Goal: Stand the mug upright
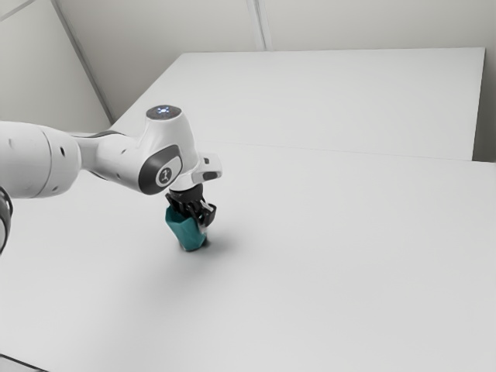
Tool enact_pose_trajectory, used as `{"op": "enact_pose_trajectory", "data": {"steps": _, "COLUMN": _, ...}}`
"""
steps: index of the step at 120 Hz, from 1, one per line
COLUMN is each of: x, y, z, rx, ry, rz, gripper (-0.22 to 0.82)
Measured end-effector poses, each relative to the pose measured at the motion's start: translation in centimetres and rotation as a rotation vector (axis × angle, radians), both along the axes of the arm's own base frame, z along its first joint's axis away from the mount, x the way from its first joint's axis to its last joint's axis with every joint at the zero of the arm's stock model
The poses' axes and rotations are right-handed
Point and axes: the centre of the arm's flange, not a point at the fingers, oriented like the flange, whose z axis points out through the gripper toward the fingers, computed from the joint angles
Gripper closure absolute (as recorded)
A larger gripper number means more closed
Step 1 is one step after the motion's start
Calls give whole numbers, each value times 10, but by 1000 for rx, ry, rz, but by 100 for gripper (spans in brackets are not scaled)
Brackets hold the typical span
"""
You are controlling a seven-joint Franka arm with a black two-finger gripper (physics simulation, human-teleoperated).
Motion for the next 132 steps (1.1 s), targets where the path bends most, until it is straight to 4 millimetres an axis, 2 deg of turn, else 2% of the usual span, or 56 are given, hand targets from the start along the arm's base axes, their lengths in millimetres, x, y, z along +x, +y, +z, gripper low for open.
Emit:
{"op": "enact_pose_trajectory", "data": {"steps": 36, "x": 0, "y": 0, "z": 15, "rx": -3, "ry": -22, "rz": -4, "gripper": 31}}
{"op": "enact_pose_trajectory", "data": {"steps": 91, "x": -20, "y": -3, "z": 93, "rx": -7, "ry": -110, "rz": -3, "gripper": 23}}
{"op": "enact_pose_trajectory", "data": {"steps": 100, "x": -14, "y": -12, "z": 116, "rx": -9, "ry": -128, "rz": -10, "gripper": 18}}
{"op": "enact_pose_trajectory", "data": {"steps": 122, "x": 18, "y": -25, "z": 200, "rx": -25, "ry": -171, "rz": 3, "gripper": 8}}
{"op": "enact_pose_trajectory", "data": {"steps": 132, "x": 34, "y": -25, "z": 218, "rx": -50, "ry": -131, "rz": 29, "gripper": 5}}
